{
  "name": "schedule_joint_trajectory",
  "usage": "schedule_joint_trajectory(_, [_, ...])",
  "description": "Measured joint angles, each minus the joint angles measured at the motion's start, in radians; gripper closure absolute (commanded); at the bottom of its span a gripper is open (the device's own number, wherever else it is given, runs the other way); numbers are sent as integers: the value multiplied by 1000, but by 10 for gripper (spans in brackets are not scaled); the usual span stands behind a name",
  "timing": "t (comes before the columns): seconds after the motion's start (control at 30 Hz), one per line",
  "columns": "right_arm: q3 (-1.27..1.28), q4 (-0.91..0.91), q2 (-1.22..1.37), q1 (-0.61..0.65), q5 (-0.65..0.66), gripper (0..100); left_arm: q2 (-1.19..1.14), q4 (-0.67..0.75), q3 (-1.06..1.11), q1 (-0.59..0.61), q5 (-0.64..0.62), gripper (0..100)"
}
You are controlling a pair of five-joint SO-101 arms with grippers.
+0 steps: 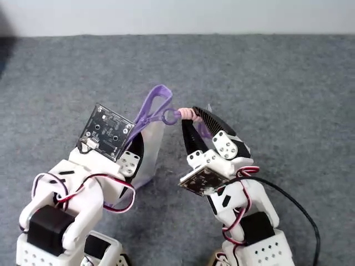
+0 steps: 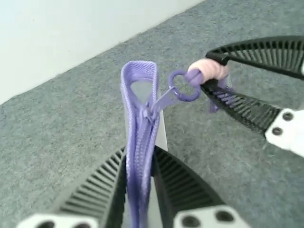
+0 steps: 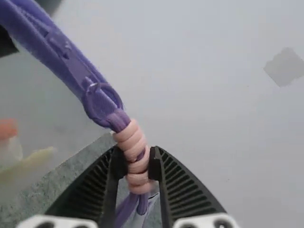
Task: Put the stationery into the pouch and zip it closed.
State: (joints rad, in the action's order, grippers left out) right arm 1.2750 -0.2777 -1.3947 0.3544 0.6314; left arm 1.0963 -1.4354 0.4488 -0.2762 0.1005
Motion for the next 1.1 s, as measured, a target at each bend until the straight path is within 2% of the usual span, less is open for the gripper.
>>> schedule_joint_trajectory(0.2, [18, 23, 0, -57, -15, 991, -2, -69, -57, 0, 0, 991])
schedule_joint_trajectory(0.7, [158, 20, 6, -331, -20, 991, 14, -175, -229, 15, -5, 991])
schedule_joint_trajectory(1.0, [163, 18, 5, -345, -20, 991, 5, -186, -242, 17, -25, 987])
schedule_joint_trajectory(1.1, [163, 18, 5, -345, -20, 991, 5, -186, -242, 17, -23, 934])
